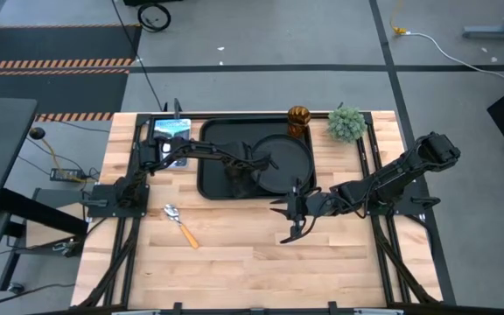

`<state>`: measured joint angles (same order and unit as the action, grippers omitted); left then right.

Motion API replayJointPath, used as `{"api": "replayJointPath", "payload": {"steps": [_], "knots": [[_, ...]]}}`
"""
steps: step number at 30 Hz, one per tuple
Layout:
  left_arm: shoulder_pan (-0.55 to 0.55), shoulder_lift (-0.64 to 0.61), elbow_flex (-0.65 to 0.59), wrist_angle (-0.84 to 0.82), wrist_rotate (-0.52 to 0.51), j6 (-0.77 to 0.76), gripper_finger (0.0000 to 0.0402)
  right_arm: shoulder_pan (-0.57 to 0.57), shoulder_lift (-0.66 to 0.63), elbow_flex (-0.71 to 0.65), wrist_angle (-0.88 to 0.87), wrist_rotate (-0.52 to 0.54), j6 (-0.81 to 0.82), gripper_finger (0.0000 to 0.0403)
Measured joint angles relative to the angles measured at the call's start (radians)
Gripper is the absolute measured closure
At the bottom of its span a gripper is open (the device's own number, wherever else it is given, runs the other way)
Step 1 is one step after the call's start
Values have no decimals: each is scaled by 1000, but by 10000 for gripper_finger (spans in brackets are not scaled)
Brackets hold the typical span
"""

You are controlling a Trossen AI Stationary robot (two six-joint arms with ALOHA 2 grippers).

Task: Pick and place plate/cup/fork/spoon on tray
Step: Put the orange fork on the black tray to the left side of the black plate

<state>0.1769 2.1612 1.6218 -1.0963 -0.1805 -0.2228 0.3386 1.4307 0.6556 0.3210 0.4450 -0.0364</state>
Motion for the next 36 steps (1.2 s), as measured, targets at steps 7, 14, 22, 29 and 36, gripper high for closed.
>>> {"api": "replayJointPath", "payload": {"steps": [7, 14, 22, 29, 36], "knots": [[10, 0, -28, 3, 1, -28, 350, 0, 0, 0, 0, 0, 0, 322], [-6, 1, -40, 38, -2, -42, 350, 0, 0, 0, 10, 0, -7, 322], [-7, 1, -40, 57, 1, -43, 350, 0, 0, 0, 15, 0, -9, 322], [-17, 0, -41, 84, 1, -34, 350, 0, 0, 0, 15, 0, -10, 322], [-18, -1, -41, 112, 2, -29, 350, 0, 0, 0, 15, 1, -10, 322]]}}
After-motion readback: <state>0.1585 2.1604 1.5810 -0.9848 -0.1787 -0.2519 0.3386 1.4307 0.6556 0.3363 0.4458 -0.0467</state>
